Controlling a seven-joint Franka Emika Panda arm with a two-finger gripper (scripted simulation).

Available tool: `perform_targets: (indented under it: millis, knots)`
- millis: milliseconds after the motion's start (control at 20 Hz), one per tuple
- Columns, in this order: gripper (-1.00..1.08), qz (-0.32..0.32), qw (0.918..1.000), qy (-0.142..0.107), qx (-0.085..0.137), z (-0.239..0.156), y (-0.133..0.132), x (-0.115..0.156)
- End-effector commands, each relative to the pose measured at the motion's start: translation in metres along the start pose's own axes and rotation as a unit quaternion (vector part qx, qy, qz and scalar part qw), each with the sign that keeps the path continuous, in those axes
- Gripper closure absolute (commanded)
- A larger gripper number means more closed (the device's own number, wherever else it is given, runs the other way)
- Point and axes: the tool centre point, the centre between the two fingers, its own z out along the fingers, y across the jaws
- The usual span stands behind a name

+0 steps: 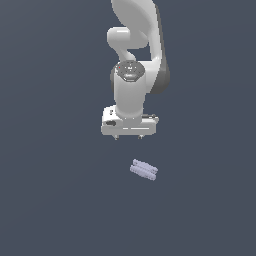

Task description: Pick up the object and move it to a goal position.

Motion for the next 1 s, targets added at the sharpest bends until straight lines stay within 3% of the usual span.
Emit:
perform_targets:
  millis: [0,450,950]
  knots:
    - [-0.92,0.0,1.0,0.0,0.0,0.0,0.0,0.0]
    - [-0.92,-0.024,0.9996,0.01,0.002,-0.001,-0.017,0.009]
    - [-0.92,-0.028,0.9996,0.01,0.002,-0.001,-0.017,0.009]
